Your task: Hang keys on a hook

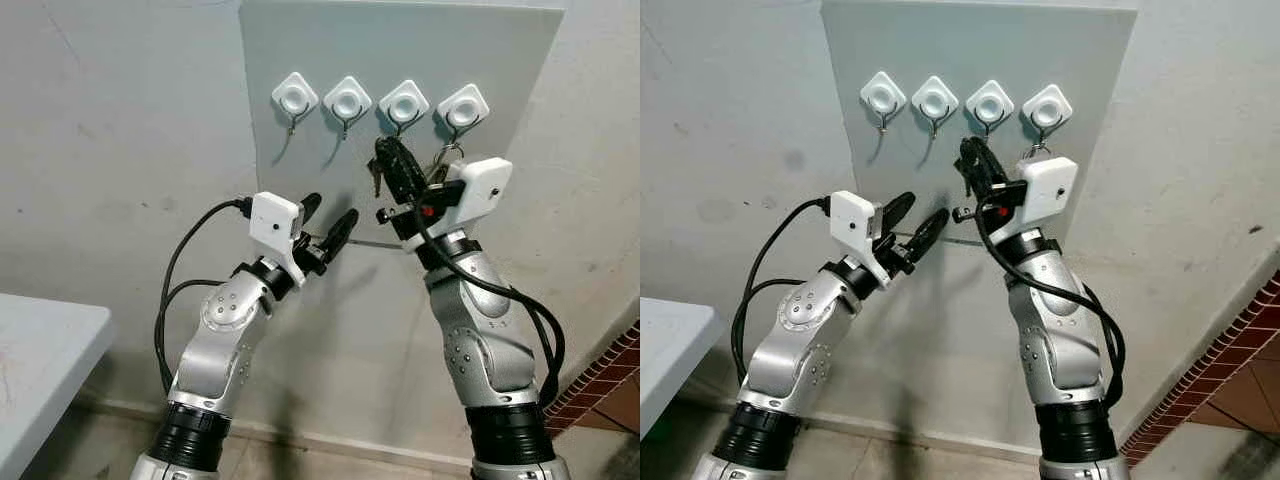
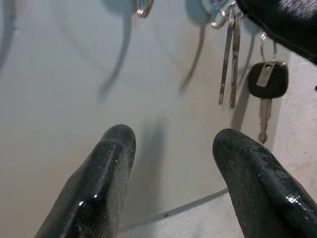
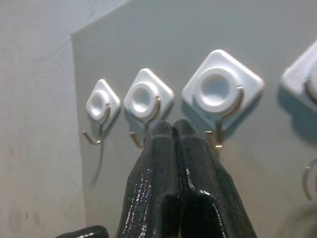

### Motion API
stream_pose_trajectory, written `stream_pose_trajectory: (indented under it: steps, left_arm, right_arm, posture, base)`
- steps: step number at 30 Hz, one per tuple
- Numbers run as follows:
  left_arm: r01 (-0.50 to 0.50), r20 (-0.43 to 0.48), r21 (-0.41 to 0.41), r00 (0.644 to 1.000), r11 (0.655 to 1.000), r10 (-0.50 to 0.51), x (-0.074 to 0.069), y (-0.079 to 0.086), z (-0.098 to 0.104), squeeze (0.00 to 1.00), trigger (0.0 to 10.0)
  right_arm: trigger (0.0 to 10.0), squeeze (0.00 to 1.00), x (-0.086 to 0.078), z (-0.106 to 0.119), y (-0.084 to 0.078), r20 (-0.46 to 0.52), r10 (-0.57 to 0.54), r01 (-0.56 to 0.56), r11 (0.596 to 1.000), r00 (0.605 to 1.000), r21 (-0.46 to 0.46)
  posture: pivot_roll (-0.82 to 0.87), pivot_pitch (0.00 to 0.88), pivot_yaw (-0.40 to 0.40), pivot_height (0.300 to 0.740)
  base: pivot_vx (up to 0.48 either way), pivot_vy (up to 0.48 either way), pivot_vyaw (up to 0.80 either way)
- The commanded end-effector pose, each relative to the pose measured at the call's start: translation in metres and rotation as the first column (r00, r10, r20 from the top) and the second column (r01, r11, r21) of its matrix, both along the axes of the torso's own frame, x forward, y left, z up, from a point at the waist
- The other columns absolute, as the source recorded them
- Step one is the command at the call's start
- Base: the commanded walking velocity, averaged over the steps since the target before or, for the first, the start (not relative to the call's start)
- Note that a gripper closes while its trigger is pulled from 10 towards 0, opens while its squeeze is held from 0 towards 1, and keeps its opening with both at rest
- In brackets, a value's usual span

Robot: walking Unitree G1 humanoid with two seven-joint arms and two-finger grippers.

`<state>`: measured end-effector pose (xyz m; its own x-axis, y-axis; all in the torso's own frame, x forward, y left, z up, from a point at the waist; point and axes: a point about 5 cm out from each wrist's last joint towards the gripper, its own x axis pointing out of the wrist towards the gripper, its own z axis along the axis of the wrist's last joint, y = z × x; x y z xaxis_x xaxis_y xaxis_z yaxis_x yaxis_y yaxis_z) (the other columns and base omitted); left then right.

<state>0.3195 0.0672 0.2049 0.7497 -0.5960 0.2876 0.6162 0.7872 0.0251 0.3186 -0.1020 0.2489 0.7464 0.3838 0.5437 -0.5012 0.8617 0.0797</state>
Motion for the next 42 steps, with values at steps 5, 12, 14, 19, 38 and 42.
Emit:
stream_pose_trajectory:
  steps: [5,12,14,19,38,42]
  left_arm:
    - [0.041,0.024,0.008,0.999,0.999,-0.041,-0.005,-0.007,0.007,0.00,10.0]
    - [0.064,0.024,0.010,0.998,0.998,-0.065,-0.007,-0.013,0.008,0.00,10.0]
    - [0.065,0.024,0.010,0.998,0.998,-0.065,-0.007,-0.013,0.008,0.00,10.0]
    - [0.064,0.021,0.010,0.998,0.998,-0.065,-0.007,-0.012,0.008,0.00,10.0]
    - [0.064,0.025,0.000,0.998,0.998,-0.064,-0.008,-0.012,0.010,0.00,10.0]
    - [0.066,0.026,0.000,0.997,0.998,-0.066,-0.009,-0.013,0.010,0.00,10.0]
  right_arm:
    - [10.0,0.00,-0.003,0.000,-0.006,-0.001,0.000,0.001,0.999,1.000,0.053]
    - [10.0,0.00,-0.003,0.004,-0.010,-0.007,0.000,0.001,0.991,1.000,0.137]
    - [10.0,0.00,-0.003,0.004,-0.011,-0.007,0.000,0.001,0.990,1.000,0.139]
    - [10.0,0.00,-0.002,0.005,-0.011,-0.007,0.014,-0.013,0.988,1.000,0.154]
    - [10.0,0.00,0.000,0.006,0.001,-0.010,0.087,-0.084,0.986,0.996,0.144]
    - [10.0,0.00,0.002,0.012,0.001,0.006,0.088,-0.088,0.985,0.996,0.151]
  posture:
    - [-0.04,0.000,0.027,0.740]
    - [-0.05,0.000,0.038,0.740]
    - [-0.05,0.000,0.038,0.740]
    - [-0.04,0.000,0.035,0.740]
    - [-0.04,0.000,0.029,0.740]
    - [-0.04,0.000,0.029,0.740]
  base:
    - [0.000,0.000,0.00]
    - [0.000,0.000,0.00]
    - [0.000,0.000,0.00]
    - [0.000,0.000,0.00]
    - [0.000,0.000,0.00]
    - [0.000,0.000,0.00]
